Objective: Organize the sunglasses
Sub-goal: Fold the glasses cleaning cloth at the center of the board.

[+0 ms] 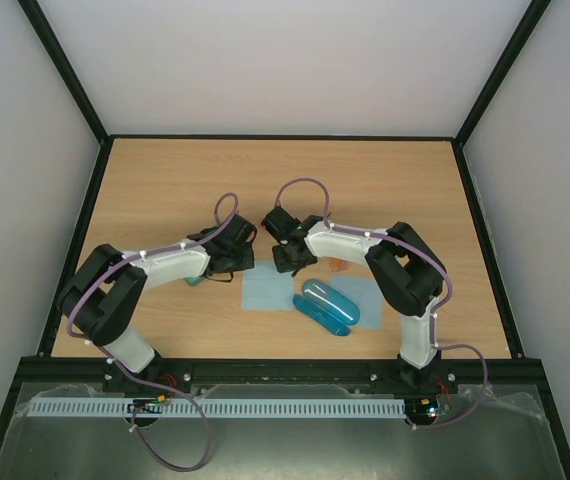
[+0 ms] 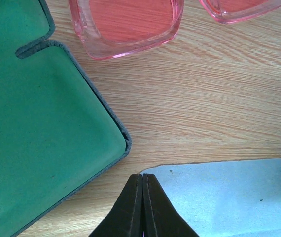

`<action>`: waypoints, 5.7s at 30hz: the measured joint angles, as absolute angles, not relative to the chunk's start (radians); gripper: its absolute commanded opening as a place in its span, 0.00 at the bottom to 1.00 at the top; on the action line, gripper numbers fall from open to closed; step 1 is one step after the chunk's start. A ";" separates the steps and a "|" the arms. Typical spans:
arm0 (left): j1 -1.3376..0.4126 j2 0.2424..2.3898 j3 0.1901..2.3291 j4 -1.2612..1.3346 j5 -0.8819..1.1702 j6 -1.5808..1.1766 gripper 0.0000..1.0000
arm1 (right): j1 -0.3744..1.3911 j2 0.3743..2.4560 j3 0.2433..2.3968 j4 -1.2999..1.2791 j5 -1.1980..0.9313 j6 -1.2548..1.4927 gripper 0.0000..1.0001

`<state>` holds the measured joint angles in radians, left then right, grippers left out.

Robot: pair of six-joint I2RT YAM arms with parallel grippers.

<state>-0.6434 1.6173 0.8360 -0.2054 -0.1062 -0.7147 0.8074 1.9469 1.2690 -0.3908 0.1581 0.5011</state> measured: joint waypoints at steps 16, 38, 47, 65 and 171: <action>-0.643 1.622 0.836 -0.218 -0.104 -0.700 0.20 | 0.807 1.947 1.273 -0.395 0.158 0.496 0.01; -0.658 1.689 0.854 -0.197 -0.114 -0.689 0.02 | 0.807 1.951 1.282 -0.395 0.152 0.493 0.01; -0.663 1.681 0.855 -0.203 -0.117 -0.695 0.02 | 0.807 1.951 1.282 -0.395 0.142 0.493 0.01; -0.663 1.599 0.854 -0.223 -0.140 -0.708 0.02 | 0.807 1.934 1.282 -0.395 0.141 0.487 0.01; -0.676 1.265 0.727 -0.282 -0.112 -0.753 0.02 | 0.879 1.650 1.175 -0.422 0.181 0.445 0.01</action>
